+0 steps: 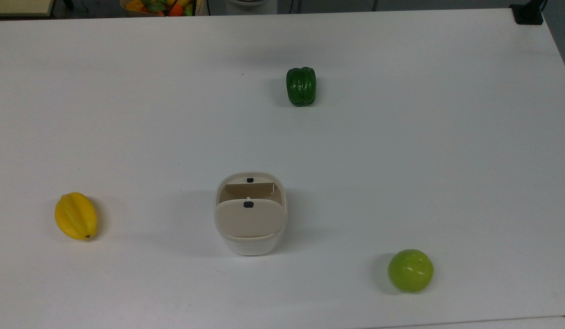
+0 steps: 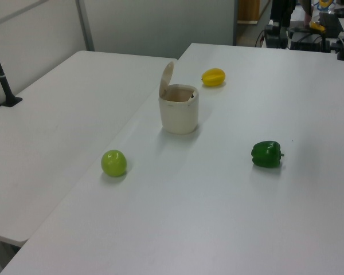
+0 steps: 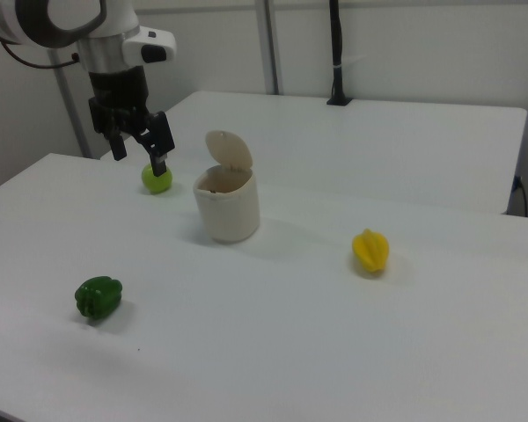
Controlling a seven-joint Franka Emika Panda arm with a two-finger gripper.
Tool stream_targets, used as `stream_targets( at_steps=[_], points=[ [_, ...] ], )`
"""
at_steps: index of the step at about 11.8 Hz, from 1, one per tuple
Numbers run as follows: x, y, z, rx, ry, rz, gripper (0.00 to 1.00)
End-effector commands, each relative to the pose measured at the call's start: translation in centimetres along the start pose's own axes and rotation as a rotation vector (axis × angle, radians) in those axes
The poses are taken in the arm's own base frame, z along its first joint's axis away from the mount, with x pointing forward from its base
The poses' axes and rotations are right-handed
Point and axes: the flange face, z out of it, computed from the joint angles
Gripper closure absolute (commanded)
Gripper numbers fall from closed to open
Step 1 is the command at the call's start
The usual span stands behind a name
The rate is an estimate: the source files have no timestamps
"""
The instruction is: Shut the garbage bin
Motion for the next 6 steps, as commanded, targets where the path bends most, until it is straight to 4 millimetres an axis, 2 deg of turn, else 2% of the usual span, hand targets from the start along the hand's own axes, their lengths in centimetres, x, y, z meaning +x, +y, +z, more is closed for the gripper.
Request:
stream_targets(
  at_steps=[1,6],
  points=[
    [-1.03,-0.18,-0.18,0.003,-0.041,0.007,0.00],
    [-1.01,-0.98,-0.14,0.009,-0.036,0.010,0.00]
  ],
)
